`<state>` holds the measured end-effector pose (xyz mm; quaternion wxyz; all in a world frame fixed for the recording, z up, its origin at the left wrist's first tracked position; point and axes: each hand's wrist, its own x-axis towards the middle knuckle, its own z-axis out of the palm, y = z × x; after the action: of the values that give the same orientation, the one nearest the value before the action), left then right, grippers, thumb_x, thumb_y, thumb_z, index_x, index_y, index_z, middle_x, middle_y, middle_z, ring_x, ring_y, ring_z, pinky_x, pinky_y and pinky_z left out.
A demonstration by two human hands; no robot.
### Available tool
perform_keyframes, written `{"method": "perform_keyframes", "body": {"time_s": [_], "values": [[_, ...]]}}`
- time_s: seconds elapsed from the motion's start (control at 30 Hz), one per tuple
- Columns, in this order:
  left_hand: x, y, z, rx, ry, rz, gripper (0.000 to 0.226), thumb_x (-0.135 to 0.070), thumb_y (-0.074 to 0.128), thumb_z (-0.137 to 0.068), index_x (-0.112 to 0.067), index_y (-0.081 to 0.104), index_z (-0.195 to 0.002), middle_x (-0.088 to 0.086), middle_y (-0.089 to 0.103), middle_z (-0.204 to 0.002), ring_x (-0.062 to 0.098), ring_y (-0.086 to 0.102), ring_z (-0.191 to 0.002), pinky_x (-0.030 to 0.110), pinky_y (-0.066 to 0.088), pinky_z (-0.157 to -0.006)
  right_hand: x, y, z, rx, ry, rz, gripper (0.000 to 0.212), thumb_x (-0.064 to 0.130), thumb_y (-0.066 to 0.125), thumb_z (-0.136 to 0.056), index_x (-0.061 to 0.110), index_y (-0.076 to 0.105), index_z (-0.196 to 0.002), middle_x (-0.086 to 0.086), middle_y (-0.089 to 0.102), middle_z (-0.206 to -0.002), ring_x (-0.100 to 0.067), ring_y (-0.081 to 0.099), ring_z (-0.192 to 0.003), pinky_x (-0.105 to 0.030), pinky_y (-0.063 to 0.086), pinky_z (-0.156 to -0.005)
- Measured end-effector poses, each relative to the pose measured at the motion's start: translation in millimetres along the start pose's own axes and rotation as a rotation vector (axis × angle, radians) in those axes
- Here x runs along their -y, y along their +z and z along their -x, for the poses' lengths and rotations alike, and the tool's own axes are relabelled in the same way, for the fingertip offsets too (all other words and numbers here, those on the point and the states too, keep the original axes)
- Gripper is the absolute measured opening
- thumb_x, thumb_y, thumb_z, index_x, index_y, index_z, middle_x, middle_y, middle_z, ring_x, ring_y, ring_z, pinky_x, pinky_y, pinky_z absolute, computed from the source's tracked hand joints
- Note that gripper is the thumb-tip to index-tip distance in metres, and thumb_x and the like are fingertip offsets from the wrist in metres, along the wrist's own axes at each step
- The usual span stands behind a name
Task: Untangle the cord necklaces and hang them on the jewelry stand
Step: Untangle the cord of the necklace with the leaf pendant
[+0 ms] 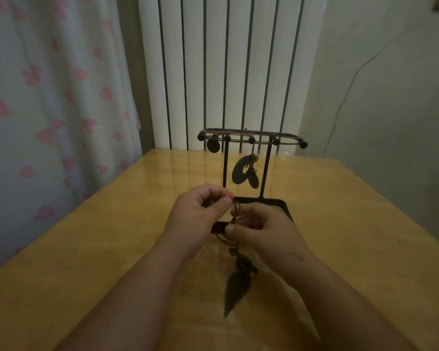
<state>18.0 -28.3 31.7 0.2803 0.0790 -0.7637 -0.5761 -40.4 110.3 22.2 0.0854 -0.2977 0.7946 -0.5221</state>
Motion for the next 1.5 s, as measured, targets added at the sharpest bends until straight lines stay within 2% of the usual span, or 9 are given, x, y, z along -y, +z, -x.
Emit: {"method": "perform_keyframes", "body": {"time_s": [0.13, 0.37, 0.47, 0.6, 0.83, 1.23, 1.33, 1.4, 1.5], "values": [[1.3, -0.2, -1.1, -0.024, 0.016, 0.034, 0.015, -0.018, 0.063, -0.093, -0.031, 0.069, -0.094, -0.008, 0.067, -0.093, -0.002, 0.062, -0.084, 0.01, 0.048, -0.063, 0.0, -1.9, 0.4, -0.026, -0.03, 0.026, 0.011, 0.031, 0.063, -0.09, 0.033, 0.071, -0.098, 0.014, 0.072, -0.09, 0.001, 0.065, -0.087, -0.025, 0.053, -0.079], [1.0, -3.0, -5.6, -0.193, -0.037, 0.09, 0.014, -0.028, 0.056, -0.097, -0.023, 0.068, -0.094, -0.006, 0.067, -0.087, 0.007, 0.064, -0.076, 0.011, 0.048, -0.053, 6.8, -16.7, 1.9, 0.037, 0.064, -0.044, 0.019, 0.018, 0.061, -0.092, 0.03, 0.073, -0.098, 0.019, 0.072, -0.093, 0.005, 0.062, -0.095, -0.018, 0.043, -0.079], [2.6, -3.4, -6.3, -0.214, -0.019, 0.054, 0.013, -0.029, 0.056, -0.096, -0.026, 0.068, -0.092, -0.009, 0.065, -0.086, 0.0, 0.059, -0.075, 0.016, 0.045, -0.061, 8.7, -20.4, 3.4, 0.059, 0.074, -0.045, 0.02, 0.015, 0.06, -0.093, 0.03, 0.071, -0.101, 0.021, 0.073, -0.087, 0.014, 0.062, -0.081, -0.017, 0.04, -0.072], [3.5, -4.2, -6.1, -0.23, -0.006, 0.05, 0.011, -0.029, 0.057, -0.096, -0.028, 0.068, -0.092, -0.011, 0.066, -0.089, -0.012, 0.056, -0.076, 0.021, 0.042, -0.067, 10.9, -23.0, 5.8, 0.079, 0.071, -0.029, 0.016, 0.017, 0.061, -0.093, 0.026, 0.069, -0.103, 0.014, 0.075, -0.085, 0.013, 0.059, -0.061, -0.019, 0.039, -0.064], [5.1, -4.6, -7.7, -0.242, -0.036, 0.043, 0.009, -0.03, 0.061, -0.094, -0.029, 0.069, -0.091, -0.013, 0.068, -0.09, -0.01, 0.059, -0.082, 0.015, 0.042, -0.068, 10.2, -21.5, 6.2, 0.036, -0.007, 0.021, 0.013, 0.027, 0.061, -0.092, 0.033, 0.073, -0.09, 0.02, 0.072, -0.083, 0.012, 0.059, -0.071, -0.02, 0.042, -0.068], [5.1, -4.6, -7.4, -0.25, -0.035, 0.002, 0.006, -0.028, 0.064, -0.093, -0.033, 0.067, -0.095, -0.013, 0.064, -0.094, 0.001, 0.058, -0.089, 0.016, 0.043, -0.069, 8.0, -22.6, 4.7, 0.045, 0.052, -0.05, 0.015, 0.018, 0.059, -0.093, 0.023, 0.072, -0.091, 0.01, 0.072, -0.078, -0.004, 0.056, -0.059, -0.02, 0.051, -0.059], [5.9, -4.2, -5.8, -0.317, 0.041, -0.195, 0.025, -0.021, 0.067, -0.09, -0.036, 0.057, -0.106, -0.019, 0.049, -0.1, -0.001, 0.049, -0.093, 0.013, 0.039, -0.07, 6.6, -21.4, 4.3, 0.007, 0.052, -0.067, 0.014, 0.02, 0.058, -0.094, 0.023, 0.071, -0.092, 0.013, 0.072, -0.077, 0.002, 0.056, -0.057, -0.02, 0.047, -0.059], [4.1, -3.8, -2.3, -0.345, 0.171, -0.272, 0.028, -0.012, 0.069, -0.086, -0.033, 0.056, -0.099, -0.019, 0.047, -0.095, -0.006, 0.047, -0.086, 0.01, 0.04, -0.067, 6.2, -20.5, 3.7, -0.02, 0.054, -0.084, 0.013, 0.02, 0.057, -0.094, 0.023, 0.07, -0.093, 0.012, 0.072, -0.077, 0.007, 0.058, -0.057, -0.016, 0.044, -0.058], [5.5, -2.1, 3.1, -0.184, 0.334, -0.286, 0.02, -0.004, 0.068, -0.083, -0.024, 0.062, -0.086, -0.011, 0.053, -0.081, 0.004, 0.051, -0.073, 0.015, 0.046, -0.061, 6.0, -18.9, 3.4, -0.034, 0.063, -0.095, 0.013, 0.022, 0.057, -0.095, 0.023, 0.07, -0.093, 0.014, 0.071, -0.074, 0.007, 0.057, -0.055, -0.019, 0.044, -0.058]]}}
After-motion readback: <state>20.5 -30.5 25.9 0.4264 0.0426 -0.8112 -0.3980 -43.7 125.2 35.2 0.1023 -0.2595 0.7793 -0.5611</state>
